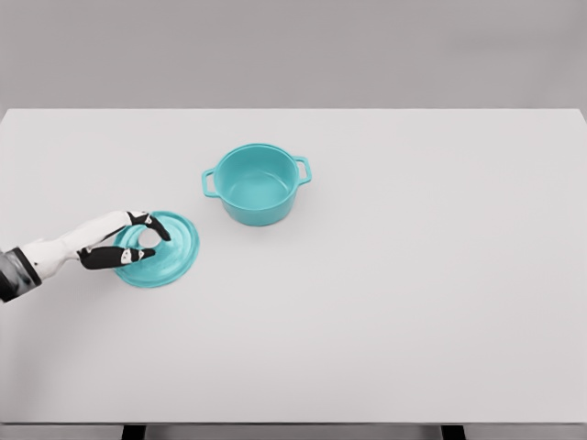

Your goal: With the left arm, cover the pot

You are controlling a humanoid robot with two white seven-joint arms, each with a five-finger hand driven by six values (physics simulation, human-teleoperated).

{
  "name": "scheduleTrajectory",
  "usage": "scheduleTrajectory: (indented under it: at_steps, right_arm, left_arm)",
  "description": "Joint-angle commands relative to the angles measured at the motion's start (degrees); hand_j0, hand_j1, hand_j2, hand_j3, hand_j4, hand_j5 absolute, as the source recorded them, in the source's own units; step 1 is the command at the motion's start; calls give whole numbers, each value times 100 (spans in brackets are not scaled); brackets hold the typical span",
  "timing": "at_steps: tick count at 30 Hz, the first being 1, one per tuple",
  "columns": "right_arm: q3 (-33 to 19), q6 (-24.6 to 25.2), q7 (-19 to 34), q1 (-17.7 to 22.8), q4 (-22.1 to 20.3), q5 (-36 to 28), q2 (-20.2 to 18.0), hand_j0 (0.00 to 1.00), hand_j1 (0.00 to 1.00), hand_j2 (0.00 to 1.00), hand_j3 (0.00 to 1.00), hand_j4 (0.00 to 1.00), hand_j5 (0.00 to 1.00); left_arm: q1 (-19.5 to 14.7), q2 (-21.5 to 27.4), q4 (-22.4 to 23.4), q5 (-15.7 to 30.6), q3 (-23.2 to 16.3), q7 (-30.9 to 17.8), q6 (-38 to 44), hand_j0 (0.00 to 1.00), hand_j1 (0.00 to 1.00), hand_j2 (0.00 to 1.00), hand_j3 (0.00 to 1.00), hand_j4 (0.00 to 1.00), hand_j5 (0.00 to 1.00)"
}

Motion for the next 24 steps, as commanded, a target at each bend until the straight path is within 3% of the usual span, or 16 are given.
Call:
scheduleTrajectory:
  at_steps: [1, 14, 19, 24]
  right_arm:
    - [-1, 0, 2, 0, 0, 3, 0, 100, 100, 100, 100, 100, 100]
    - [-1, 0, 2, 0, 0, 3, 0, 100, 100, 100, 100, 100, 100]
    - [-1, -9, 2, 0, 0, 12, 0, 100, 100, 100, 100, 100, 100]
    - [-1, 0, 2, 0, 0, 3, 0, 100, 100, 100, 100, 100, 100]
  left_arm:
    - [0, -46, 190, -36, -31, -2, -172, 40, 40, 40, 40, 40, 40]
    - [-439, 270, -38, 175, 145, -46, -128, 41, 41, 41, 41, 41, 41]
    - [-729, 455, -364, 333, 136, -55, -93, 41, 41, 41, 41, 41, 41]
    - [-800, 446, -487, 360, 136, -72, -84, 41, 41, 41, 41, 41, 41]
